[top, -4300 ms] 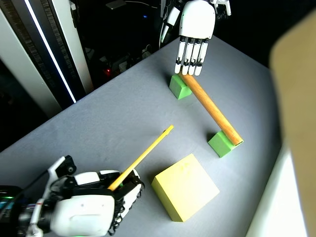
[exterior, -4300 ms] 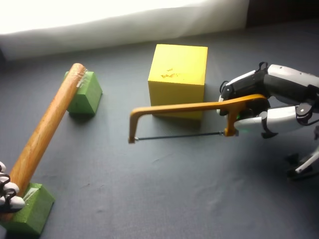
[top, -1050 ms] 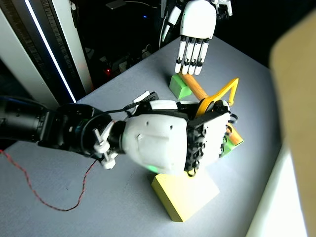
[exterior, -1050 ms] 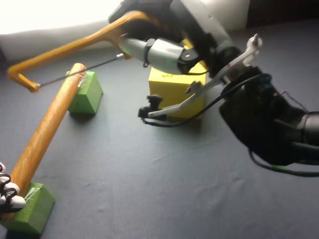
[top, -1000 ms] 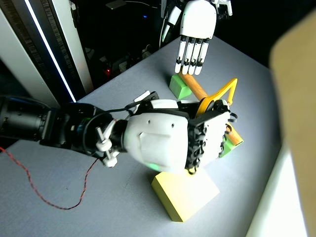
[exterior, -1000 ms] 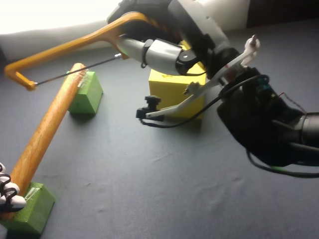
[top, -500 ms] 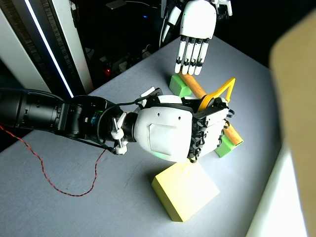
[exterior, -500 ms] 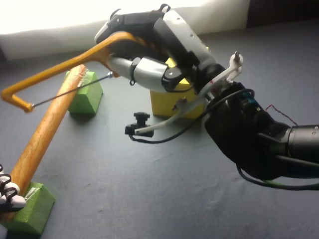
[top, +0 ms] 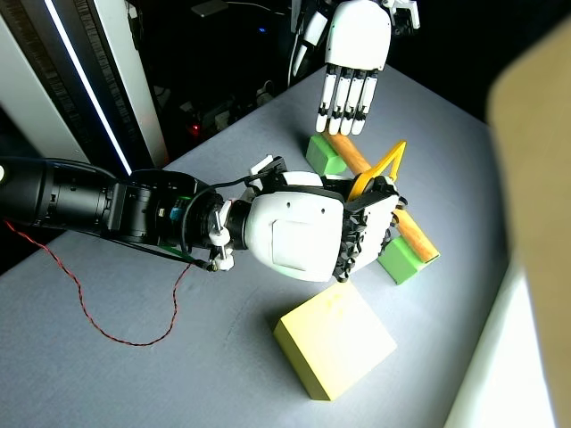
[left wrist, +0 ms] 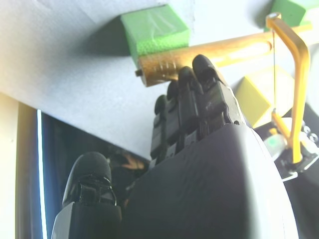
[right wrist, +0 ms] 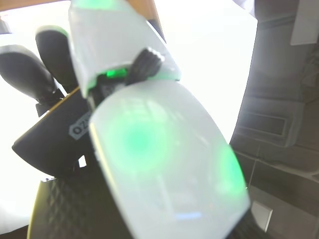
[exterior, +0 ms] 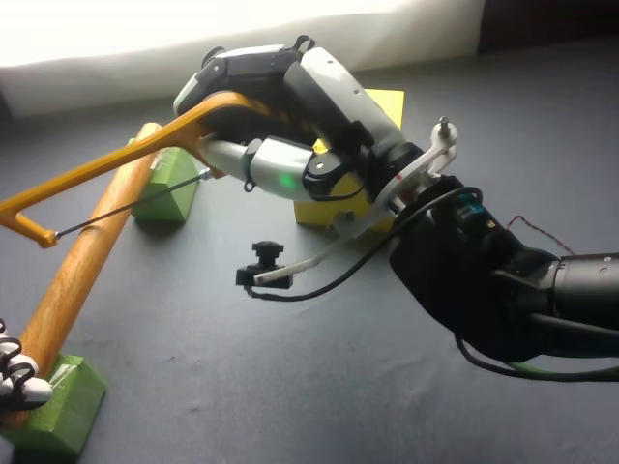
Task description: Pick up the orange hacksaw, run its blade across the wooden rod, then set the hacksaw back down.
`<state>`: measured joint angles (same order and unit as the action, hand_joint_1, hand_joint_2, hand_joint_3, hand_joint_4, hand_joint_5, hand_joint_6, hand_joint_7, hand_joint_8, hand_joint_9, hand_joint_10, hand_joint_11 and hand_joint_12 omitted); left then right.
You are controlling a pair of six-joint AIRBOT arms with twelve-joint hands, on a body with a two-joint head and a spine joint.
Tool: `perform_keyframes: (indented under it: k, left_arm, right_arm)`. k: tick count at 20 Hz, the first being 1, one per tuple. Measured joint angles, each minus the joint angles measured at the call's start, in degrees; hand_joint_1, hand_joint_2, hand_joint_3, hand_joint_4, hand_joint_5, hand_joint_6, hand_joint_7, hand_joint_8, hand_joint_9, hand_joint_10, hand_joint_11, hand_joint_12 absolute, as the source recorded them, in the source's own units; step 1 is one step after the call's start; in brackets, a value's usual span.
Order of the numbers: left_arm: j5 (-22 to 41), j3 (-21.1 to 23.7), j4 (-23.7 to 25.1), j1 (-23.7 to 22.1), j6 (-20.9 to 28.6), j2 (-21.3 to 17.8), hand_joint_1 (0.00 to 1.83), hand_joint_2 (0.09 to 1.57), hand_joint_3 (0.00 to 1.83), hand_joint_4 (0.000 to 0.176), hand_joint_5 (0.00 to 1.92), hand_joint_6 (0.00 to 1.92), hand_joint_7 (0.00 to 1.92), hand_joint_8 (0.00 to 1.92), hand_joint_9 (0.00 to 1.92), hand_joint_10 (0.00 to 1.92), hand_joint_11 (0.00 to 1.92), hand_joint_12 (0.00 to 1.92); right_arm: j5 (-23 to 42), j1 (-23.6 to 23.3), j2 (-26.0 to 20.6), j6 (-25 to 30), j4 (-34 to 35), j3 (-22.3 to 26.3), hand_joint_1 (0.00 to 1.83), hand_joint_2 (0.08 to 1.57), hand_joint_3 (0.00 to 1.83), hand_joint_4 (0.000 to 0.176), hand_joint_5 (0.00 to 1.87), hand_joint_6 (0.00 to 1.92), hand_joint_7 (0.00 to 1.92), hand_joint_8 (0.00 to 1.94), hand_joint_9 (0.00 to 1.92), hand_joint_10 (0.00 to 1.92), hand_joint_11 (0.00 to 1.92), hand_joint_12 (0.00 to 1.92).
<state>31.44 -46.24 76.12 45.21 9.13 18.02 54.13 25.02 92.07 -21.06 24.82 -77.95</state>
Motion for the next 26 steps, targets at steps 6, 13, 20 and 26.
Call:
perform_keyframes:
  k: [6,13,20,26]
  left_arm:
    - [0.0,0.0,0.0,0.0,0.0,0.0,0.08,1.28,0.0,0.0,0.16,0.0,0.22,0.0,0.19,0.0,0.0,0.42]
    - [0.0,0.0,0.0,0.0,0.0,0.0,0.06,1.29,0.0,0.0,0.16,0.0,0.21,0.0,0.19,0.0,0.0,0.46]
    - [0.0,0.0,0.0,-0.2,0.0,0.0,0.05,1.29,0.0,0.0,0.18,0.0,0.23,0.0,0.22,0.0,0.0,0.4]
    - [0.0,0.0,0.0,-0.2,0.0,0.1,0.06,1.29,0.0,0.0,0.19,0.01,0.24,0.0,0.23,0.0,0.0,0.42]
  right_arm:
    - [-1.0,0.1,2.4,-0.7,2.3,0.1,1.37,1.15,0.0,0.0,0.81,1.0,0.91,1.11,0.9,1.38,0.87,1.49]
    - [-0.2,1.0,6.5,-4.1,8.3,0.1,1.36,1.16,0.0,0.0,0.8,1.01,0.91,1.12,0.89,1.39,0.86,1.48]
    - [3.1,1.7,8.9,-5.2,11.9,-0.6,1.24,1.15,0.0,0.0,0.86,1.02,0.98,1.19,0.95,1.17,0.86,1.54]
    - [3.7,1.7,10.9,-5.4,12.8,-1.7,1.23,1.15,0.0,0.0,0.89,0.98,0.97,1.2,0.94,1.17,0.84,1.55]
